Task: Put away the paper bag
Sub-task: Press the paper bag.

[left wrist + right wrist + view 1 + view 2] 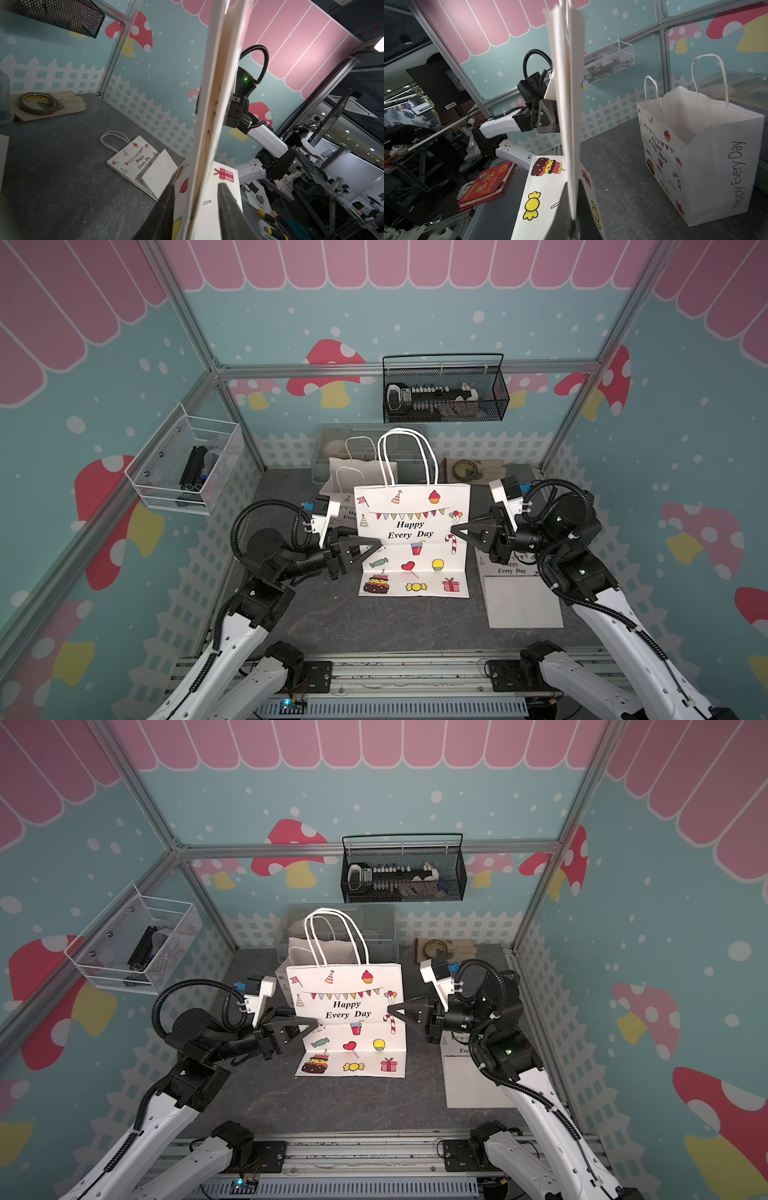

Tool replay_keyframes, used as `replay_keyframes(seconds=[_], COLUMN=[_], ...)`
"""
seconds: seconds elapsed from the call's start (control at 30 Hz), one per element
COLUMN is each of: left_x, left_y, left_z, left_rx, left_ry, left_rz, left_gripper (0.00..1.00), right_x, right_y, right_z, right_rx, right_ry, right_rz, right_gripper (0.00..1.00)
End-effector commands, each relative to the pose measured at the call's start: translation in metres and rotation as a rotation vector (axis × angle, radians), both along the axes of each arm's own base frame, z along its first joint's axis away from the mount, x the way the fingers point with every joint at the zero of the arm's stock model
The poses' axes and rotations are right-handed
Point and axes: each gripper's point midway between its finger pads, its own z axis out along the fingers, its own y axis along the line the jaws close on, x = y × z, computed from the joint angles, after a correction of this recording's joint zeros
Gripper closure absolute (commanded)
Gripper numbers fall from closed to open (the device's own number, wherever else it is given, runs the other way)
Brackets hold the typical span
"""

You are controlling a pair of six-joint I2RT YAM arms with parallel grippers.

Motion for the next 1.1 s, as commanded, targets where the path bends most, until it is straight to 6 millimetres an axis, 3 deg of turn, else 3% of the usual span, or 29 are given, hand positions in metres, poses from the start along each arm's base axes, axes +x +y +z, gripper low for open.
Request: replay_keyframes(seconds=[0.0, 0.1, 0.23, 0.3, 0.4, 0.6, 0.7, 1.07], left_x=[-0.007, -0.009, -0.009, -0.008, -0.006, -0.008, -0.009, -0.012], left_y=[-0.002, -0.002, -0.001, 0.001, 0.002, 0.006, 0.007, 0.008], left_z=[-0.015, -0.02, -0.019, -0.017, -0.011, -0.001, 0.004, 0.013], left_rx=[0.019, 0.023, 0.023, 0.016, -0.009, -0.047, -0.061, -0.081], left_ry=[0.03, 0.034, 0.029, 0.02, 0.021, 0.007, 0.003, -0.005], left_rz=[-0.047, -0.048, -0.037, -0.022, -0.004, 0.014, 0.015, 0.017], left_gripper=[0.64, 0.67, 0.92, 1.0, 1.0, 1.0, 1.0, 1.0], right_x=[-0.005, -0.005, -0.004, -0.002, -0.001, -0.013, -0.019, -0.025], right_y=[-0.003, -0.002, -0.001, 0.0, 0.0, -0.001, -0.002, 0.0], right_z=[0.021, 0.024, 0.025, 0.019, 0.003, -0.013, -0.017, -0.024], right_rx=[0.024, 0.029, 0.039, 0.023, -0.013, -0.013, -0.018, -0.031], right_ry=[-0.048, -0.048, -0.039, -0.027, 0.006, 0.039, 0.043, 0.056], right_rz=[-0.007, -0.004, 0.006, 0.003, 0.0, 0.031, 0.044, 0.067], right_gripper=[1.0, 1.0, 1.0, 1.0, 0.99, 0.73, 0.69, 0.93])
